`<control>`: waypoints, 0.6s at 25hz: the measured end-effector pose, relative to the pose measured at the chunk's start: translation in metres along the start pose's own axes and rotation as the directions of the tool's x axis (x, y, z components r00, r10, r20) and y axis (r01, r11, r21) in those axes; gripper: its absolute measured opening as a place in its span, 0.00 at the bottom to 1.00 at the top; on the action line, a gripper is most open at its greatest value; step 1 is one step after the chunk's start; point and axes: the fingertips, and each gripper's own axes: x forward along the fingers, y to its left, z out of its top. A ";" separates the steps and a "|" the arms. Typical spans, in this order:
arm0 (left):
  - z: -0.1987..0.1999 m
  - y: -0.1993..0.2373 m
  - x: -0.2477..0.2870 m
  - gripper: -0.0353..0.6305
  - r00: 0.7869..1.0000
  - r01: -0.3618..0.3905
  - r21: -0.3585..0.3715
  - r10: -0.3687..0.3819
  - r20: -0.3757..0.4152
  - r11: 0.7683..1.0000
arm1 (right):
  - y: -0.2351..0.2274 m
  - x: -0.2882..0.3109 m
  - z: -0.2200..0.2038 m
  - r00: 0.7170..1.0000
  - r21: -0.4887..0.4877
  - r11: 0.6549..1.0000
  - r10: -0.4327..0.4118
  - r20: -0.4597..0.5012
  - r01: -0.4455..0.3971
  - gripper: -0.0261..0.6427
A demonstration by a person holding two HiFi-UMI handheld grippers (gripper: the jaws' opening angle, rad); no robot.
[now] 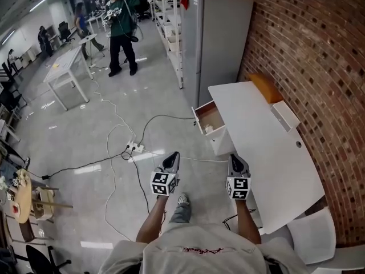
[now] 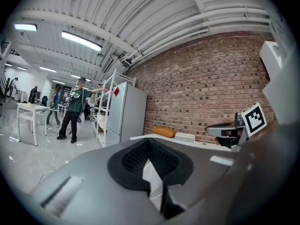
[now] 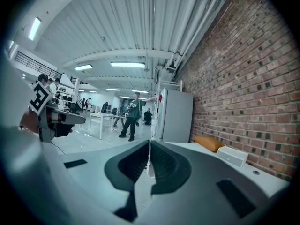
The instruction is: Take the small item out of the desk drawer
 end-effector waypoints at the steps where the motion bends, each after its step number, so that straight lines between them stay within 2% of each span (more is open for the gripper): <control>1: 0.005 0.007 0.009 0.07 1.000 0.003 -0.003 -0.003 0.004 1.000 | -0.002 0.012 0.004 1.000 -0.002 1.000 -0.002 0.000 0.002 0.06; 15: 0.069 0.126 0.119 0.07 0.999 0.022 0.026 -0.023 0.048 0.999 | -0.010 0.165 0.061 0.999 -0.016 0.999 -0.035 0.034 0.035 0.06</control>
